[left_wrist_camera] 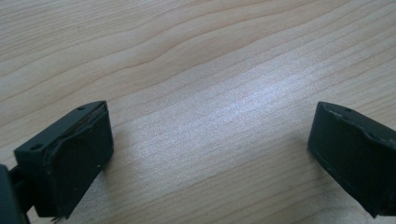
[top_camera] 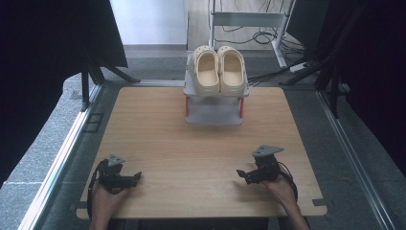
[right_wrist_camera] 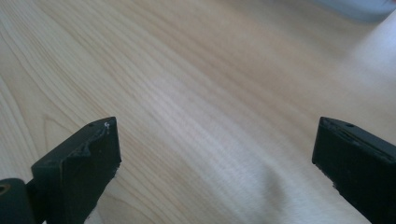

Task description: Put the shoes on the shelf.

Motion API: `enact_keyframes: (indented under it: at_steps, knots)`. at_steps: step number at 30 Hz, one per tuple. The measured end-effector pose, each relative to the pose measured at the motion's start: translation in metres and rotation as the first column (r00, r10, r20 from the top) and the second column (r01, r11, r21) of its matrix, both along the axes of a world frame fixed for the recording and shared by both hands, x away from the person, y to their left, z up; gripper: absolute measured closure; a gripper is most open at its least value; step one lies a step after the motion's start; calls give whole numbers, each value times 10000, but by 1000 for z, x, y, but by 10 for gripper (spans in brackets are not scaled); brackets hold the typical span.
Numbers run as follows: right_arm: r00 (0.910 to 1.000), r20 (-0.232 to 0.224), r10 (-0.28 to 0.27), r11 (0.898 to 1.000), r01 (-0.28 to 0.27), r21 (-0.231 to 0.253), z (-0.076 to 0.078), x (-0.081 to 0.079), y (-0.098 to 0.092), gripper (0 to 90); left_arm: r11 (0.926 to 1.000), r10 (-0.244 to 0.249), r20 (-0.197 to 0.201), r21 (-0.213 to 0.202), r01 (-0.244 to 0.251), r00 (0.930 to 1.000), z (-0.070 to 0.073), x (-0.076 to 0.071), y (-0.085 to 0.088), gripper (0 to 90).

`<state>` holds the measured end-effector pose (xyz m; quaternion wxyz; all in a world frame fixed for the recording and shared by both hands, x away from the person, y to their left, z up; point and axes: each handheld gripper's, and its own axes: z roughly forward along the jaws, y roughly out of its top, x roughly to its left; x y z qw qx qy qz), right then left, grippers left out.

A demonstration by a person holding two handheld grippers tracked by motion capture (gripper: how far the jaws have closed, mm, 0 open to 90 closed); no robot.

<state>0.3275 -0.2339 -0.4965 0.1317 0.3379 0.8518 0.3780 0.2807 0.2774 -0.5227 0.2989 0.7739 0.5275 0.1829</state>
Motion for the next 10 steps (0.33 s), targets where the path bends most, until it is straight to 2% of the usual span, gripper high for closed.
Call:
enact_keyframes:
  at_steps: [2, 4, 5, 10]
  knots:
    - [9998, -219, 13, 9996, -19, -287, -10, 0, 1, 9, 10000, -4, 1, -1, 4, 10000, 0, 0, 0, 1]
    - [9998, -138, -106, 9981, 97, -611, -19, -1, 1, 12, 10000, -10, -3, 5, 10, 10000, 0, 0, 0, 1]
    - [9998, -171, -127, 9981, 116, -613, -23, 0, 1, 0, 10000, -2, -3, 2, 2, 10000, 0, 0, 0, 1]
    - [9996, -196, -183, 9979, 170, -618, -23, -1, 0, 0, 10000, 9, -4, 6, -9, 10000, 0, 0, 0, 0]
